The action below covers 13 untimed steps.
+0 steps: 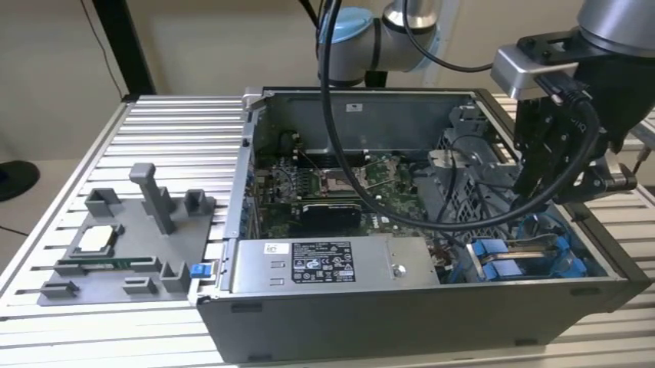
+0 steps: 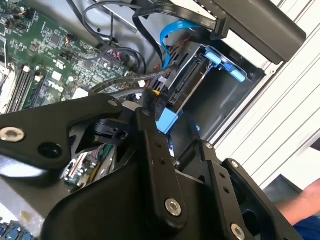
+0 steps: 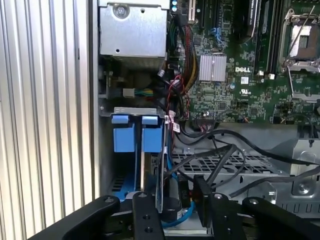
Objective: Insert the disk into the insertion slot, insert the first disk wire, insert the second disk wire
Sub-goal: 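Insert the disk into the insertion slot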
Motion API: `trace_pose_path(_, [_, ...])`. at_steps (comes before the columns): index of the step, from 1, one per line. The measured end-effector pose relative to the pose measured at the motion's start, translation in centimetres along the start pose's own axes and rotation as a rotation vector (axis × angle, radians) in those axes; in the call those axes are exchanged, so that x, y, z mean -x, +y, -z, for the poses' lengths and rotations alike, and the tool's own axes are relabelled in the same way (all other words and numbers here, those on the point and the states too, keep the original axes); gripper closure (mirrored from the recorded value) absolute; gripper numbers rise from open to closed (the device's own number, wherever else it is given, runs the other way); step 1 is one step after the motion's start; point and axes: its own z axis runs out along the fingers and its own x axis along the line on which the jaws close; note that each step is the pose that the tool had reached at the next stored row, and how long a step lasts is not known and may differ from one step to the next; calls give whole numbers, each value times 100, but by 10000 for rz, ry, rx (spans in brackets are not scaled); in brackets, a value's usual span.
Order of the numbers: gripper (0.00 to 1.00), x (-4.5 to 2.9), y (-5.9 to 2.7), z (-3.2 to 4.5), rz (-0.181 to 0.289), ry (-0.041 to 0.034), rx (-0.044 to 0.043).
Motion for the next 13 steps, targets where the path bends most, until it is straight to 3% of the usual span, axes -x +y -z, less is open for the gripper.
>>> trace_pose_path(13, [100,0,1,-10,5,-71,-242])
